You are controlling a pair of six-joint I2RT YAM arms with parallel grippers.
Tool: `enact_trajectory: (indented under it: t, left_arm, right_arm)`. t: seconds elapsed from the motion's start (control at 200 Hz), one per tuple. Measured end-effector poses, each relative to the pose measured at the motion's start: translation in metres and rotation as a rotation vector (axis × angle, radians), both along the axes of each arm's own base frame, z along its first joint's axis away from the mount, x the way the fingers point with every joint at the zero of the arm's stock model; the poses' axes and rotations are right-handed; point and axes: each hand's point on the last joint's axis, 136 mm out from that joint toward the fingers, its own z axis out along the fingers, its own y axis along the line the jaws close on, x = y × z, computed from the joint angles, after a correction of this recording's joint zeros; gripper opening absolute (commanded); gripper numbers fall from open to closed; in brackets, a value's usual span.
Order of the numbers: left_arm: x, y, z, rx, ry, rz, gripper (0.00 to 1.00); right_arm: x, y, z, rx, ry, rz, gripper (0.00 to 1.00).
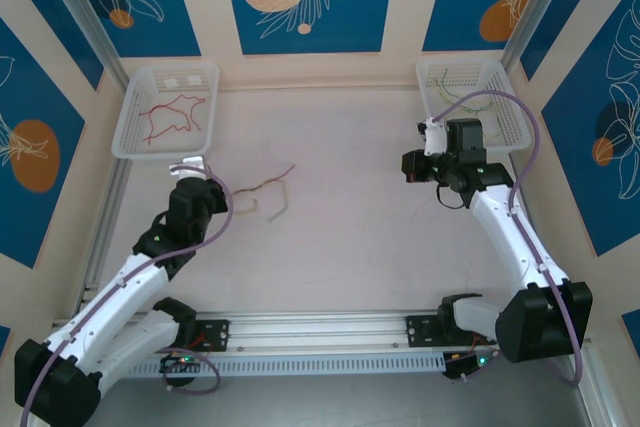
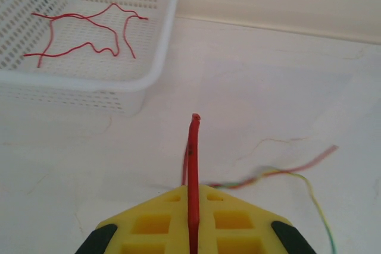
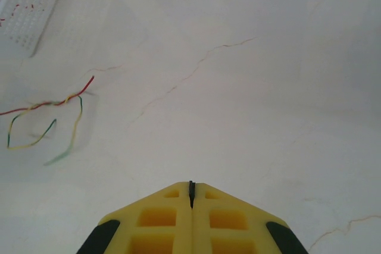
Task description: Untangle the cables
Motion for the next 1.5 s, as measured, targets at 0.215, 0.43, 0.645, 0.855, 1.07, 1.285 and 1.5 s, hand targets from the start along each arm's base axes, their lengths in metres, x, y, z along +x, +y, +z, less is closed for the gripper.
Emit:
enact_trajectory:
  t: [0.215, 0.43, 0.645, 0.855, 1.07, 1.285, 1.5]
  left_arm:
    - [0.004, -0.045, -0.002, -0.083, 0.011, -0.224, 0.0]
    - [-0.002, -0.086, 0.005, -0.188, 0.015, -0.432, 0.0]
    - [-0.007, -0.106, 0.031, -0.273, -0.022, -0.533, 0.0]
    - [-0.014, -0.114, 0.047, -0.328, -0.054, -0.567, 0.0]
    - [-0.023, -0.122, 0.06, -0.373, -0.083, -0.602, 0.0]
    - [-0.029, -0.131, 0.065, -0.391, -0.085, -0.631, 0.0]
    - [-0.031, -0.132, 0.067, -0.391, -0.092, -0.637, 0.0]
  right_arm:
    - [-0.027, 0.076, -0.001, -0.004, -0.049, 0.249, 0.38]
    - [-0.063, 0.16, -0.013, 0.062, -0.107, 0.504, 0.46]
    - [-0.11, 0.248, -0.03, 0.012, -0.3, 0.835, 0.5]
    - [-0.106, 0.283, -0.064, -0.05, -0.446, 0.884, 0.56]
    - [-0.102, 0.324, -0.101, -0.153, -0.573, 0.917, 0.66]
    - [-0.094, 0.341, -0.132, -0.228, -0.613, 0.91, 0.65]
    - [-0.082, 0.341, -0.129, -0.243, -0.631, 0.866, 0.69]
